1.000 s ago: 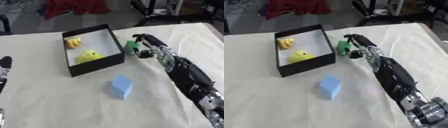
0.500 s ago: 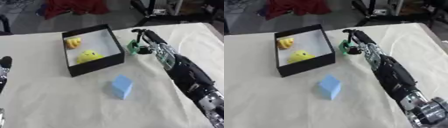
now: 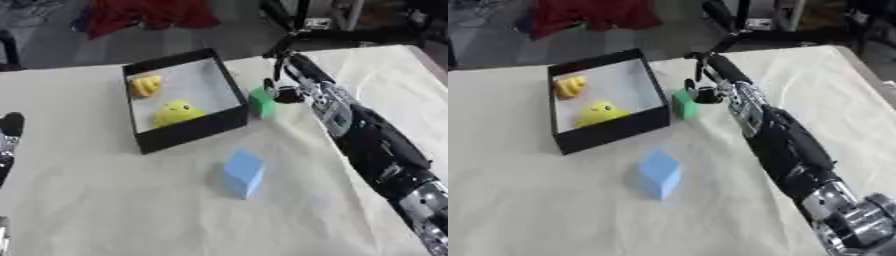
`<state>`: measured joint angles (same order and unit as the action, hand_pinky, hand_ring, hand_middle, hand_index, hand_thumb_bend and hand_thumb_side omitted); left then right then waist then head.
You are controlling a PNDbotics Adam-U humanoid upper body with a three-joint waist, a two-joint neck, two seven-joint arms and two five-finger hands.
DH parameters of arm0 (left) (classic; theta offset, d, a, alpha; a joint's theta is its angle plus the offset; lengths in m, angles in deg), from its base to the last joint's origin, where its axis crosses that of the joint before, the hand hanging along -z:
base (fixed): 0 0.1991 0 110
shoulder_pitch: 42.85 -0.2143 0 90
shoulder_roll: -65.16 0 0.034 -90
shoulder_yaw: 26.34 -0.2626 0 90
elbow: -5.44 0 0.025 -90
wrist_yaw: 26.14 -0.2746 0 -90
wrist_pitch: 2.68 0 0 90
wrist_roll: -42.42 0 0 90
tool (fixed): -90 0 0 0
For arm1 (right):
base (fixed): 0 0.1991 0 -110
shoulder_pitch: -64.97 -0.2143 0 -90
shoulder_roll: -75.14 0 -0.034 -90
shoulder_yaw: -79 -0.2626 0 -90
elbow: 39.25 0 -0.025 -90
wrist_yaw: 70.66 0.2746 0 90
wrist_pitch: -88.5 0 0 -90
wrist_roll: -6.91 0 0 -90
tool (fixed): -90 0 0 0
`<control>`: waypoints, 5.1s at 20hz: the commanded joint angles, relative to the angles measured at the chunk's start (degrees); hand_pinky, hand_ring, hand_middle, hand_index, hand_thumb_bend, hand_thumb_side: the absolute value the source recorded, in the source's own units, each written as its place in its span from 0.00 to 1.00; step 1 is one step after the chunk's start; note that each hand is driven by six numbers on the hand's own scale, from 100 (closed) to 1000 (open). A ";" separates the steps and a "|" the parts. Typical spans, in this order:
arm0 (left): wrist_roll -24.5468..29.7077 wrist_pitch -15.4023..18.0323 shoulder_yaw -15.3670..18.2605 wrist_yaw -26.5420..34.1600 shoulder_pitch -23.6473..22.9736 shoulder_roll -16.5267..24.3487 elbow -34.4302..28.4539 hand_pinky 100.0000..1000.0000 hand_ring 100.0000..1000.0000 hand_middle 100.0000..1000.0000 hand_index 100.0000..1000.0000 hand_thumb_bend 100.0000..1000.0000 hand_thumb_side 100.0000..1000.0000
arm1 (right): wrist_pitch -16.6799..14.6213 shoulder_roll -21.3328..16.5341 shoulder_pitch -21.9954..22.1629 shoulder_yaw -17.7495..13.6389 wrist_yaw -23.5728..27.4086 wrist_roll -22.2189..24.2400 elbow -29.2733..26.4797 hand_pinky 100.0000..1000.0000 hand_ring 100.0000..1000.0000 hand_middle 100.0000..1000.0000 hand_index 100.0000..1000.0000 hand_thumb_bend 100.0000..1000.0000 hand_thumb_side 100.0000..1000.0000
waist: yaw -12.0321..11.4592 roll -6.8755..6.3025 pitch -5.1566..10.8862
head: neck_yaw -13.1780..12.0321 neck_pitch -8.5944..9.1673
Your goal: Pick up objects on the table and place them in the box.
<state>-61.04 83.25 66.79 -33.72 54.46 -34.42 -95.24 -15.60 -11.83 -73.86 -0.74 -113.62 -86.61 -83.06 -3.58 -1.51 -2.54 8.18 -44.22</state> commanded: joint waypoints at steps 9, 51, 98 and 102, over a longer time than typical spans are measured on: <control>-0.15 0.01 0.57 -0.21 0.51 0.49 -1.32 0.63 0.54 0.56 0.78 0.76 0.65 | -1.34 -2.14 -1.31 0.82 -0.10 9.32 -0.99 0.82 0.87 0.72 0.98 0.00 0.41 | 0.02 -0.77 0.47 | -0.02 0.10; 0.22 -0.01 0.22 -0.07 1.28 -0.09 -1.36 0.63 0.55 0.56 0.78 0.76 0.65 | 3.46 -2.00 -1.97 -1.40 7.93 22.80 1.63 0.85 0.97 0.93 0.99 0.00 0.91 | -1.09 -1.23 -0.78 | 0.09 0.10; 0.11 -0.01 0.36 -0.09 1.43 -0.06 -1.48 0.63 0.55 0.56 0.78 0.76 0.65 | 1.18 -2.22 -1.48 -1.01 -8.43 11.05 -1.69 0.73 0.74 0.36 0.55 0.00 0.00 | -0.97 -1.21 -0.72 | -0.11 0.10; 0.10 -0.03 0.38 -0.15 1.23 0.12 -1.42 0.63 0.55 0.56 0.79 0.76 0.66 | 1.83 -4.27 -2.37 -1.33 -4.66 11.20 -5.93 0.73 0.74 0.35 0.55 0.00 0.00 | -0.77 -1.02 -0.44 | -0.14 0.10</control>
<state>-60.86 83.18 66.78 -33.72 55.27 -35.31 -95.61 -14.04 -14.12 -74.65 -1.50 -119.57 -75.16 -86.52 -4.32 -2.06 -3.28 8.13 -44.22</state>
